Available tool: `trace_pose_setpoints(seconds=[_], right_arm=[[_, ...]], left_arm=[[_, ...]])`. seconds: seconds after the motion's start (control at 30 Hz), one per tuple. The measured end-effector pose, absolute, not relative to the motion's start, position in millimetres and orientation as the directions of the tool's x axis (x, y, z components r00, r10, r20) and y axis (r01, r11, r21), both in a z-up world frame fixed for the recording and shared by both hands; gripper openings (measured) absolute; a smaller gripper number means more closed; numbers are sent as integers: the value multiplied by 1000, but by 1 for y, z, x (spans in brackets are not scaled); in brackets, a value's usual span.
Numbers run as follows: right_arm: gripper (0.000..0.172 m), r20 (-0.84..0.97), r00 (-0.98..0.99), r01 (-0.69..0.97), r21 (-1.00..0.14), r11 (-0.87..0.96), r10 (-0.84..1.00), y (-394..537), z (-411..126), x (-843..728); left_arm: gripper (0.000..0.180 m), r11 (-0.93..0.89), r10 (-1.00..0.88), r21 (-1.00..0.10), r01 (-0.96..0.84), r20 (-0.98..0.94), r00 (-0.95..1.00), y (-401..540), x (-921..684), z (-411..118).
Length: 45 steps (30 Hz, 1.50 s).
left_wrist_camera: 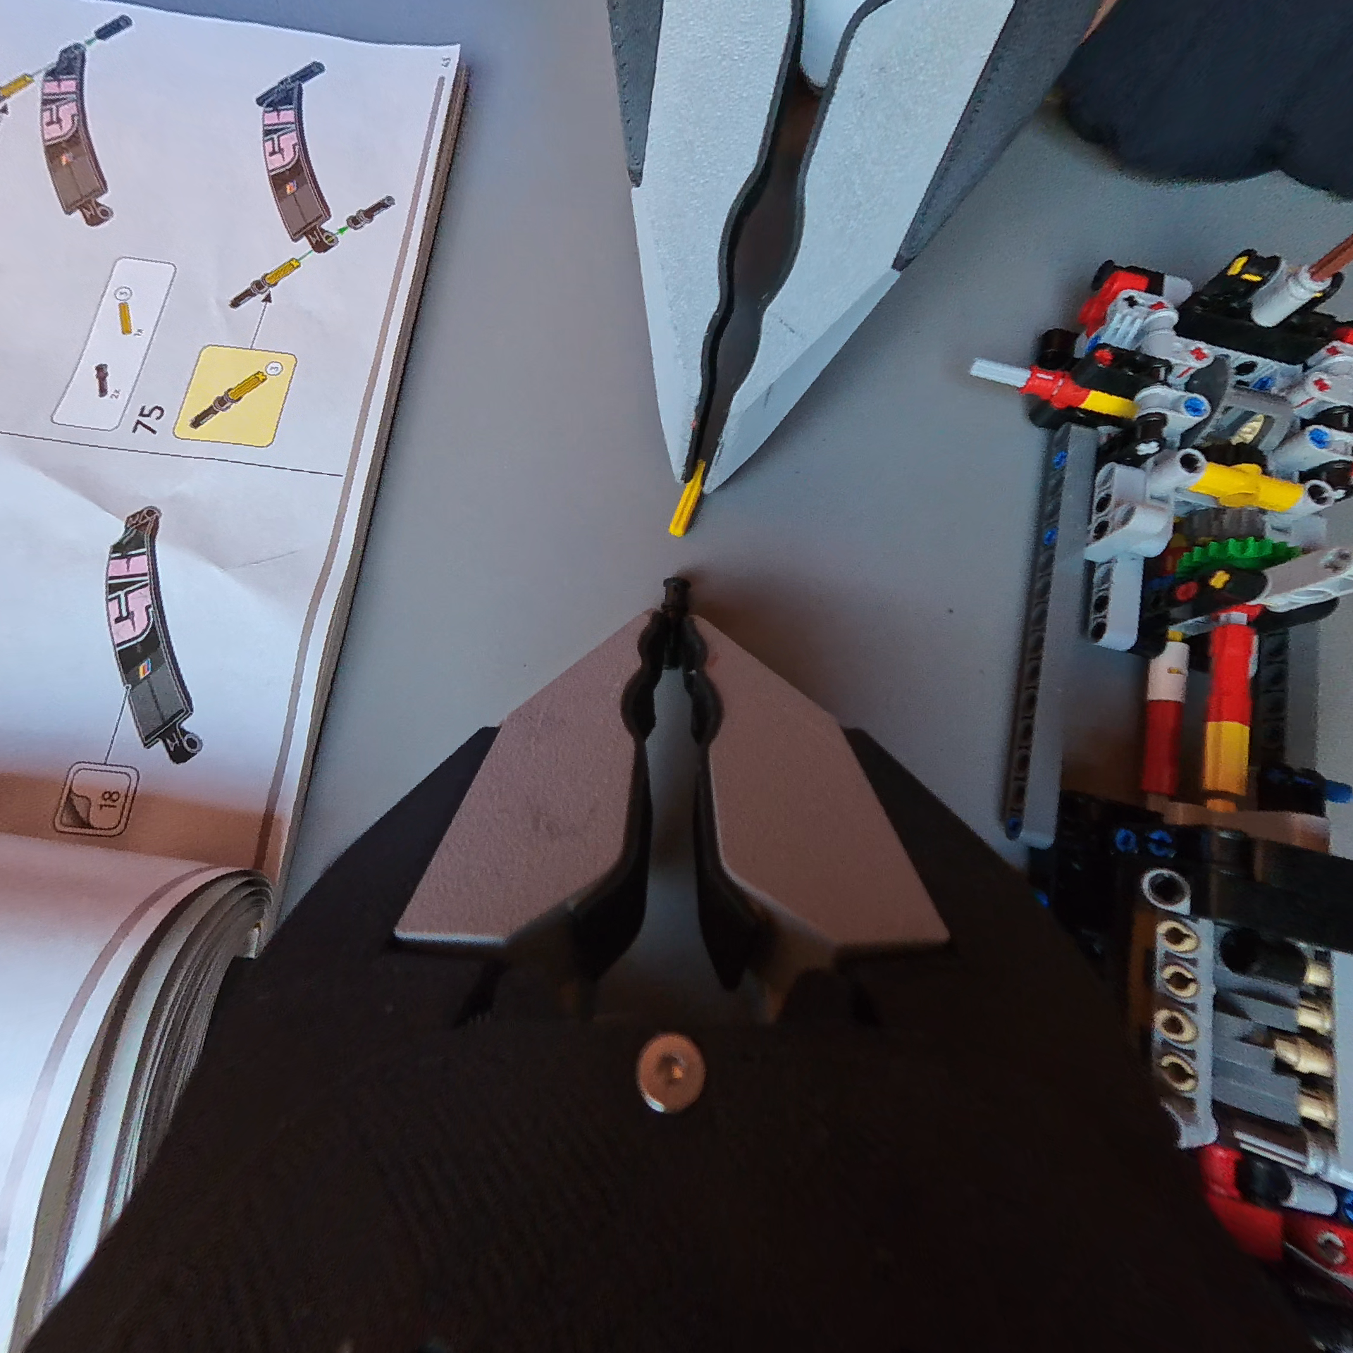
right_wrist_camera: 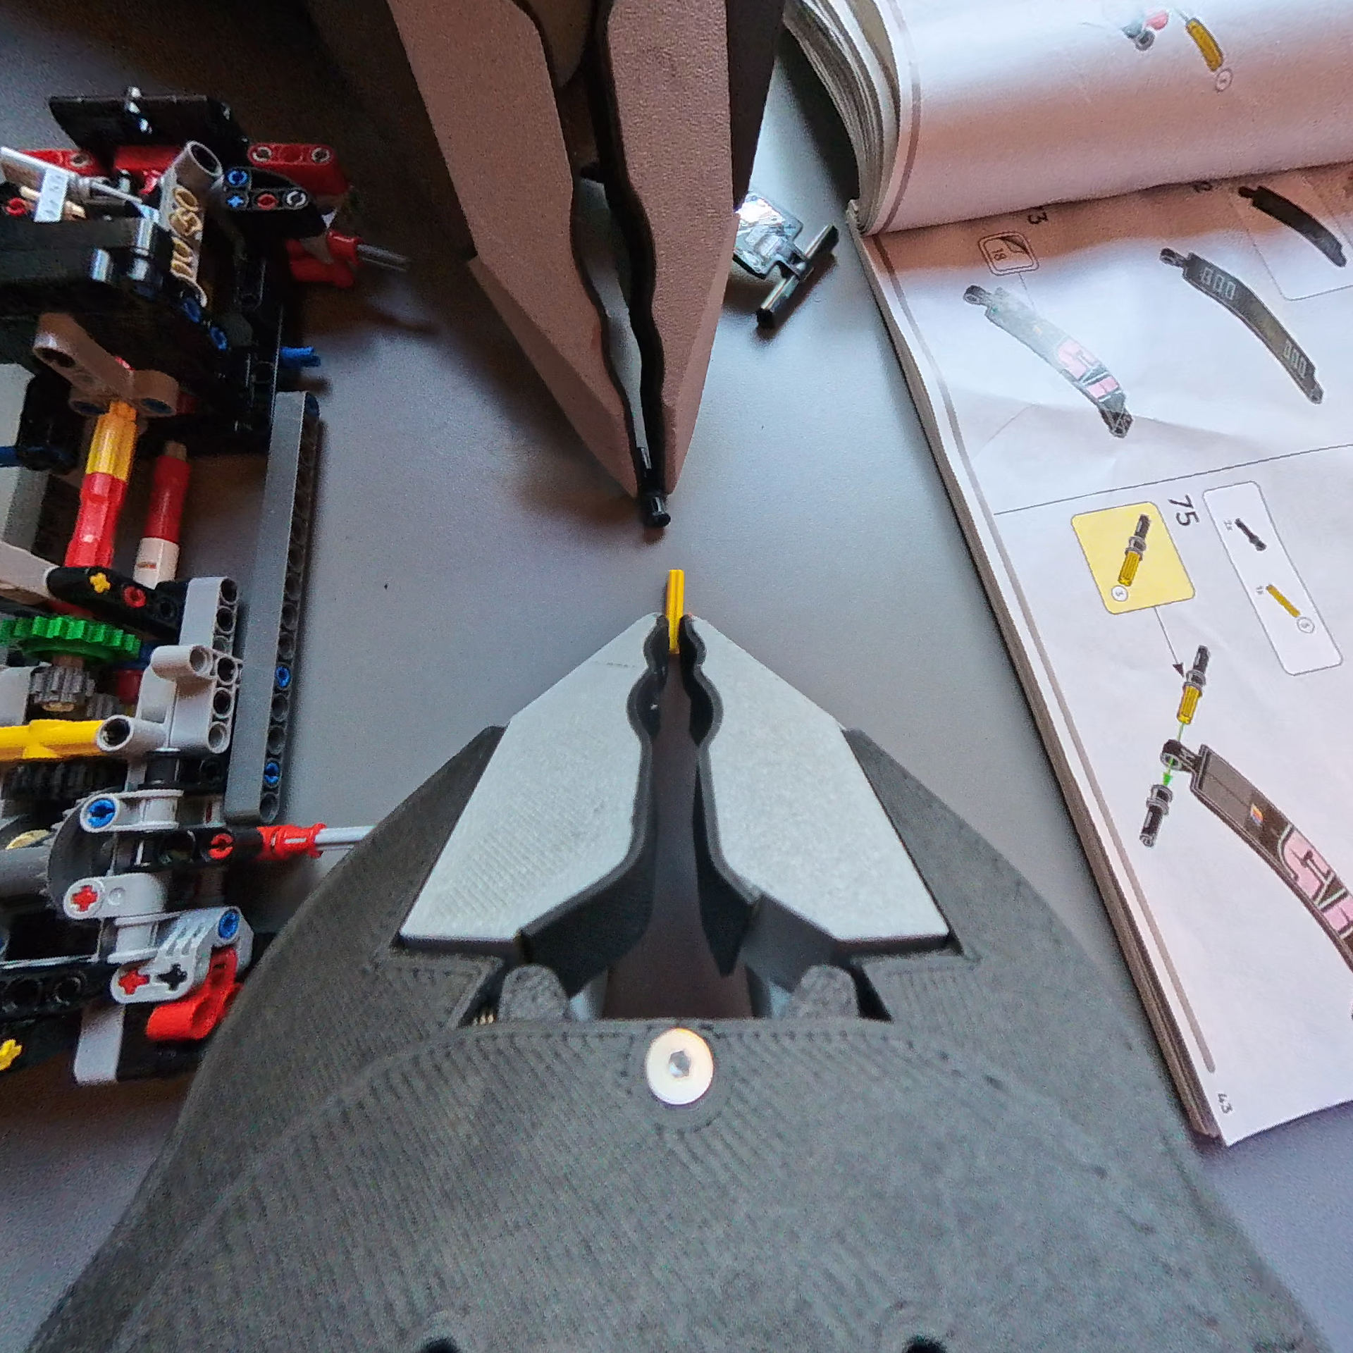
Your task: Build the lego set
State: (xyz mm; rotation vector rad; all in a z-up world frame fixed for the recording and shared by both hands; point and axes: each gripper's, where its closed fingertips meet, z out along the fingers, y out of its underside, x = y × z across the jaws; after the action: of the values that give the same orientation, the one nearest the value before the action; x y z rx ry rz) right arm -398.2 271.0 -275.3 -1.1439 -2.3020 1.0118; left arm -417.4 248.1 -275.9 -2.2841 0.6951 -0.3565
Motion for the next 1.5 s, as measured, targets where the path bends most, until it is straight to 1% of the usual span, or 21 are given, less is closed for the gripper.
trace_pose_setpoints(seconds=[0.7,1.4,1.43,1.47,1.5], right_arm=[[0,-80,-575,582,-740,338,814,271,-275,-403],[0,-66,-590,570,-740,357,805,269,-275,-401],[0,-69,-592,570,-740,357,803,268,-275,-400],[1,-70,-594,570,-740,357,802,268,-275,-400],[0,-69,-598,568,-740,361,799,268,-275,-400]], left_arm=[[3,-585,-589,-704,-402,28,808,248,-417,-276],[2,-606,-589,-696,-386,67,805,249,-413,-276],[7,-607,-605,-692,-390,84,792,246,-409,-275],[19,-609,-606,-689,-392,85,791,245,-407,-274],[22,-611,-605,-681,-404,71,793,244,-408,-273]])
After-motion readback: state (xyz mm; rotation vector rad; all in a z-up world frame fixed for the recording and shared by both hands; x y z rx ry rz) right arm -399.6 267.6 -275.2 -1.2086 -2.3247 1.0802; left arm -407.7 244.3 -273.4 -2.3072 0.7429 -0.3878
